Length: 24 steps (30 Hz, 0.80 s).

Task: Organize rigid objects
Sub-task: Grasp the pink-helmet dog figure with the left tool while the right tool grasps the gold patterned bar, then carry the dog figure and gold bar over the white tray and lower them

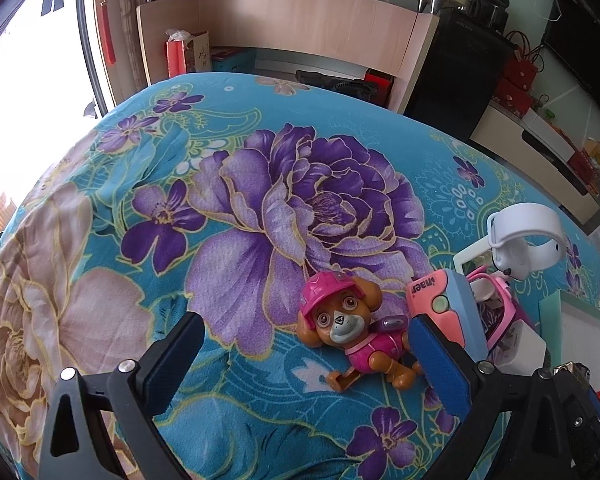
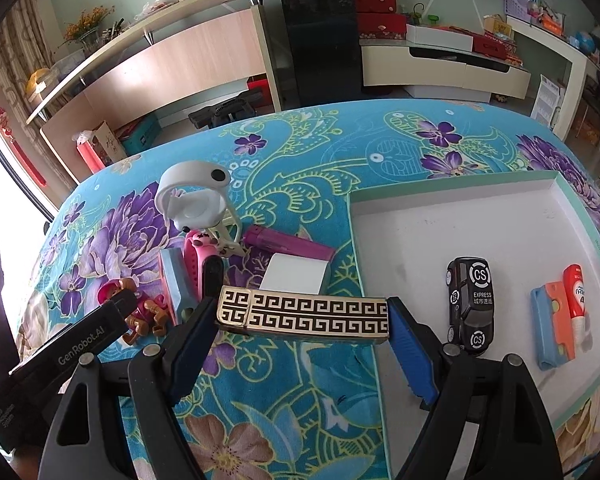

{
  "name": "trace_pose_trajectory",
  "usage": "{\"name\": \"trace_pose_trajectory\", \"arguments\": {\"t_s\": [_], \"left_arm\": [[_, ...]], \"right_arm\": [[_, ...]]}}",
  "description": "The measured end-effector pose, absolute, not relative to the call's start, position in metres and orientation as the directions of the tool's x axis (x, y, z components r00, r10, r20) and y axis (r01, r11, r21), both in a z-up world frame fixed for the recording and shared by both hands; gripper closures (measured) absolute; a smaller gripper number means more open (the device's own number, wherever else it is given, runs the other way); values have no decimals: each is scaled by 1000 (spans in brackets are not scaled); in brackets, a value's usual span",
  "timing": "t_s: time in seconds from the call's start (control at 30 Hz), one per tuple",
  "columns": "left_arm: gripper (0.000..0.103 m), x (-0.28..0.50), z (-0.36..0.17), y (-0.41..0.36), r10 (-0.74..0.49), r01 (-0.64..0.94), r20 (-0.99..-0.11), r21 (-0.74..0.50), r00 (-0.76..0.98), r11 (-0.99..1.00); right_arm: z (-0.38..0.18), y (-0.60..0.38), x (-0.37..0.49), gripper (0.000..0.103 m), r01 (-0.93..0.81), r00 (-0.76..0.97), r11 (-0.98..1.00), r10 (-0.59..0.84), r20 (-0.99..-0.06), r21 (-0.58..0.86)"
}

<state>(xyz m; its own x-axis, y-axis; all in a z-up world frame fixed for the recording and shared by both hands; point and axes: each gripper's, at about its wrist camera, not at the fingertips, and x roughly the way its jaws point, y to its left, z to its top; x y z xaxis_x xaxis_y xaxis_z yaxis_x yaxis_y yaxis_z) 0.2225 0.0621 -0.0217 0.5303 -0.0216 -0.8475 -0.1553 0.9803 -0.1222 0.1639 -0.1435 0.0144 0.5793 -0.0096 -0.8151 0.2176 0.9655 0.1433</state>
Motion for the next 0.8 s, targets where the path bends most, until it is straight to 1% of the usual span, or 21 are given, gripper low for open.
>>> {"name": "trace_pose_trajectory", "arguments": {"t_s": [0.1,0.2,0.4,0.53,0.63,0.77,0.8], "left_arm": [[0,227,-27,55,-3,-142,-852,-91,523,986],[0,229,-30,51,-23,-129,-852,-106,523,986],[0,232,-34,43,1,-119,-853,-72,522,990],[1,233,-35,44,-4,-124,-851,-81,524,989],[12,232,-34,44,-28,-115,-849,-103,528,988],[35,231,-31,42,-57,-96,-843,-127,535,987],[36,230,-30,42,-59,-97,-841,-132,538,987]], "right_arm": [[14,-146,164,19,219,577,963,0,-817,155],[14,-149,164,19,227,575,960,3,-818,163],[12,-157,165,19,245,566,954,3,-824,172],[11,-157,165,19,246,563,953,6,-827,175],[10,-157,165,19,245,560,953,9,-829,176],[10,-158,164,19,249,559,952,7,-829,176],[10,-159,164,19,251,558,952,6,-829,176]]}}
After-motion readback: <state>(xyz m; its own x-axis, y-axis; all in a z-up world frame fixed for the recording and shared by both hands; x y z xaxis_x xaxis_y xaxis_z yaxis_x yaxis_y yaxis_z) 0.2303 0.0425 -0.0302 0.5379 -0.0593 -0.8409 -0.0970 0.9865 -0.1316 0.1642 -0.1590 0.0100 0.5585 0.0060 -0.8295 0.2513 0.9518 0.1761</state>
